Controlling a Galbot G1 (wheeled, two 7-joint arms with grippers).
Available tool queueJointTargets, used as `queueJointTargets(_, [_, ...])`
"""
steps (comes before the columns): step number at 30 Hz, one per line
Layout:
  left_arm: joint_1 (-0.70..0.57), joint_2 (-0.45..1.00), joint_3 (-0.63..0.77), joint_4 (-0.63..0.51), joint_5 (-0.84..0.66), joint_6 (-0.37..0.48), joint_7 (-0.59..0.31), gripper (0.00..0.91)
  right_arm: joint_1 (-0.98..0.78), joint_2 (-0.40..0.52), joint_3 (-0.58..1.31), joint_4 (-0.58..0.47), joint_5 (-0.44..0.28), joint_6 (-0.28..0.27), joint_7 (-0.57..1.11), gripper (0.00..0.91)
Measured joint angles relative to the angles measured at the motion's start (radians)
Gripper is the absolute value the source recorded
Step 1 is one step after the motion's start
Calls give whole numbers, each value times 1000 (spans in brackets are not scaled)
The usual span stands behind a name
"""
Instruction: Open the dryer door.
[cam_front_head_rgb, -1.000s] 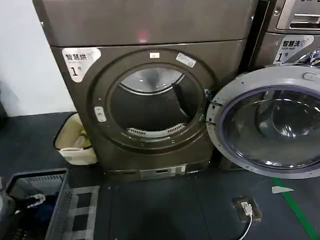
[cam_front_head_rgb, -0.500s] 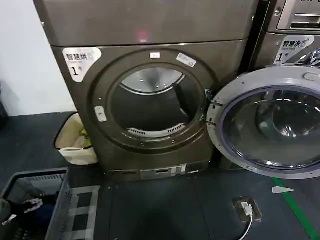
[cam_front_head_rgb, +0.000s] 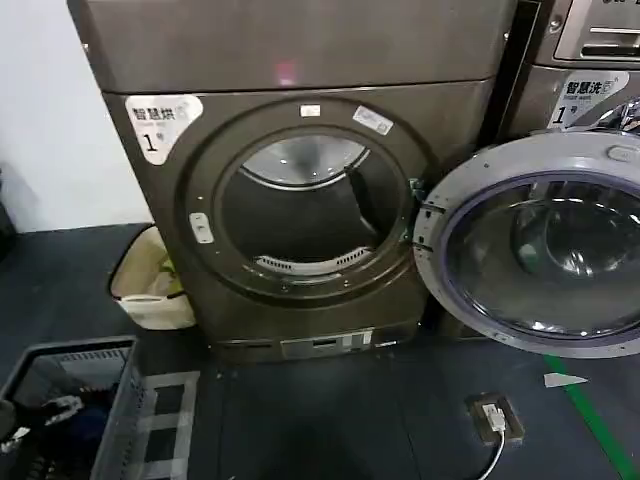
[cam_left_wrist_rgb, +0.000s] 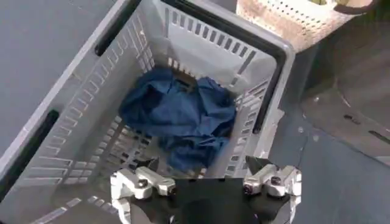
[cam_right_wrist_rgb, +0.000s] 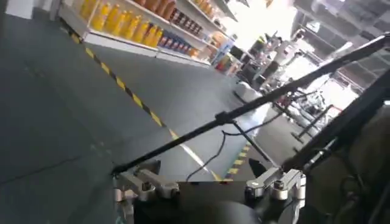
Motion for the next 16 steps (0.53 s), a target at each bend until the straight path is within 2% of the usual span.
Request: queueJointTargets(16, [10,-7,-5,-1,16,0,-3,907,20,5,2,-1,-25,5,-6,907])
